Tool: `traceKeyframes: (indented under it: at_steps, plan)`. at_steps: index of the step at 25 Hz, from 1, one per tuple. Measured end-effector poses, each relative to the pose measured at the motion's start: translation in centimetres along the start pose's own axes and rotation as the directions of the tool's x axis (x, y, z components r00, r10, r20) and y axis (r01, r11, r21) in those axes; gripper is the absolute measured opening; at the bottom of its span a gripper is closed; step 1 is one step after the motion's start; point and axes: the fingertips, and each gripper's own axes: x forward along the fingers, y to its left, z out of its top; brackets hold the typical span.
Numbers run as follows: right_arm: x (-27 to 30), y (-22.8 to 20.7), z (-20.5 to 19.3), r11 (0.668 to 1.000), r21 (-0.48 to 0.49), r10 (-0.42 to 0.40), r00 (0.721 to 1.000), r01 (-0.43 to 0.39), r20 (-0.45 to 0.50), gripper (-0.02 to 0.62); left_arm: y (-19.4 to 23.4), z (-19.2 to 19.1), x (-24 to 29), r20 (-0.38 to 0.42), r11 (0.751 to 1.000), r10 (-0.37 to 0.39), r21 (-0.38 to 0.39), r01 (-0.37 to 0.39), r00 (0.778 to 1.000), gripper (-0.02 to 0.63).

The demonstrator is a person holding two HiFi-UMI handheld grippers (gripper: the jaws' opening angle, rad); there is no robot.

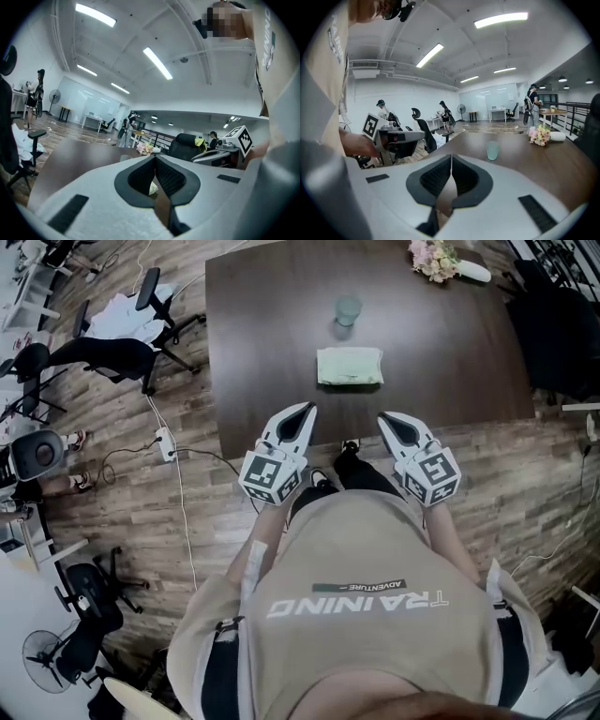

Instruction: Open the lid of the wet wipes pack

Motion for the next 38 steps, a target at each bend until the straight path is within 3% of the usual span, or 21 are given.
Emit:
traceKeyframes:
  at_steps: [10, 14, 20, 25, 29, 38]
  plan:
    - [4.8, -6.4, 2.6, 0.997, -0.028, 0.077, 0.995, -0.075, 0.063, 0.015, 0.5, 2.0, 6.3, -0.095, 0.997, 0.016, 0.071, -0.009, 0.995, 0.009]
    - [6.7, -8.5, 1.2, 0.987, -0.111, 0.117, 0.993, -0.117, -0.002, 0.015, 0.2, 3.0, 10.1, -0.099, 0.999, 0.015, 0.052, -0.01, 0.995, 0.009]
    - [8.9, -10.7, 0.4, 0.972, -0.135, 0.187, 0.982, -0.19, -0.037, 0.015, 0.3, 3.6, 13.8, -0.094, 0.999, 0.038, 0.032, -0.035, 0.995, 0.009]
    - [9.5, -12.1, 0.5, 0.973, -0.137, 0.182, 0.983, -0.186, -0.037, 0.015, 1.1, 2.7, 14.1, -0.136, 0.999, 0.051, 0.014, -0.049, 0.989, 0.009]
    - [9.9, -13.2, 1.0, 0.985, -0.123, 0.121, 0.993, -0.121, -0.005, 0.015, 2.7, 2.2, 14.4, -0.153, 0.998, 0.055, 0.002, -0.056, 0.987, 0.009]
    - [10.8, -11.9, -0.2, 0.989, -0.133, 0.06, 0.994, -0.071, -0.087, 0.015, 6.0, -4.1, 14.8, -0.295, 1.0, -0.016, -0.001, 0.016, 0.956, 0.009]
